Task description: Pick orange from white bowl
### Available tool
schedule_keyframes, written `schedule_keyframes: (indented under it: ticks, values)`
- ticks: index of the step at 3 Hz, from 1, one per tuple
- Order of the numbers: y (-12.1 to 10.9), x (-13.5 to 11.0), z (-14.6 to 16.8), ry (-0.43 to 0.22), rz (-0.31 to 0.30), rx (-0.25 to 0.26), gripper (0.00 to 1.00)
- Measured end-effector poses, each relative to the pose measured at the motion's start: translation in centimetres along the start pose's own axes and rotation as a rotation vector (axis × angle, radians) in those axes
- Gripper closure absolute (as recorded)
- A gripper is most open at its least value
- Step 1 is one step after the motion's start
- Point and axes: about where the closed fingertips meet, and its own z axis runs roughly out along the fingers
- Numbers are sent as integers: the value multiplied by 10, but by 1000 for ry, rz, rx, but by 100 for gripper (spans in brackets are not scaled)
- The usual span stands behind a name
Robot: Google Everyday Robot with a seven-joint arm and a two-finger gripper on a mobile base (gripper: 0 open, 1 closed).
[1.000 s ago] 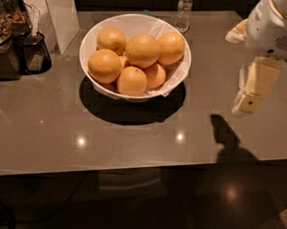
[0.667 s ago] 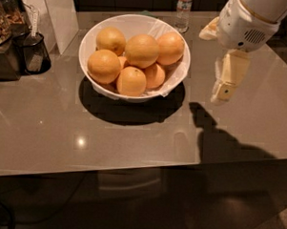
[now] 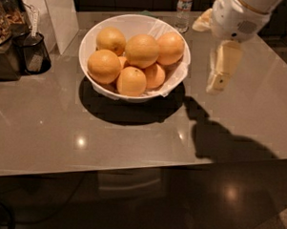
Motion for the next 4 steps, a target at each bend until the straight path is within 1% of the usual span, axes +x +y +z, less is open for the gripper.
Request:
schedule_keyframes:
  ticks: [1, 2, 3, 4]
  values:
    - [-76, -39, 44, -121, -186, -33, 0]
    - [-91, -32, 46, -113, -189, -4, 0]
    - [-105, -30, 48, -115, -213, 9, 0]
    - [-116, -33, 64, -152, -231, -3, 0]
